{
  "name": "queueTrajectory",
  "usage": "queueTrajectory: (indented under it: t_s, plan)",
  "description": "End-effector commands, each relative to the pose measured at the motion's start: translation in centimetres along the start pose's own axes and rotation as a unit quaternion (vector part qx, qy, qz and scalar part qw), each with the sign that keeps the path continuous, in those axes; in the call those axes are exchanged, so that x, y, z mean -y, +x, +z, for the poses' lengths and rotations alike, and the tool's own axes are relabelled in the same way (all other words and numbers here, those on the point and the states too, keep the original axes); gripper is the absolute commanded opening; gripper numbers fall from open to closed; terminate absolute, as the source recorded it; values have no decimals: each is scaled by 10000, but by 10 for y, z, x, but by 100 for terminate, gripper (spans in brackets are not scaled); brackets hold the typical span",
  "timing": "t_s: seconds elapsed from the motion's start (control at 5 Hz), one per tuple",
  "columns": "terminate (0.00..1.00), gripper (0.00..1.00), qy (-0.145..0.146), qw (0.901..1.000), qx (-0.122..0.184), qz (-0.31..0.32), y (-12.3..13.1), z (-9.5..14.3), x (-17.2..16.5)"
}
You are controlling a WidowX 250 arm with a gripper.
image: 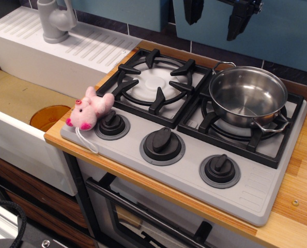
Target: Put pan on stove and put stuffedpig in pan
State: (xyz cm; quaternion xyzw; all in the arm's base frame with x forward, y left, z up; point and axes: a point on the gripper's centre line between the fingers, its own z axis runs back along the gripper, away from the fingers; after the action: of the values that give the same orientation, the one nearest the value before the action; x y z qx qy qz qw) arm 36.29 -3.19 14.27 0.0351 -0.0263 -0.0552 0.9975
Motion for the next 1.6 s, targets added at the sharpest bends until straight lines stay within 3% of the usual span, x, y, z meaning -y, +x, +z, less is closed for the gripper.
queueTrajectory:
  t_s: [0.0, 0.6, 1.0, 1.2, 1.4]
  plan:
    - [0, 100, 0, 10000, 0, 0, 0, 0, 0]
    - [0, 100, -173, 9981, 599, 3, -2, -64, 16]
    - [0, 100, -188, 9963, 837, 32, -9, -84, 22]
    - [0, 0, -310, 9958, 852, 108, -10, -89, 26]
    - [0, 0, -355, 9955, 870, 109, -5, -92, 27]
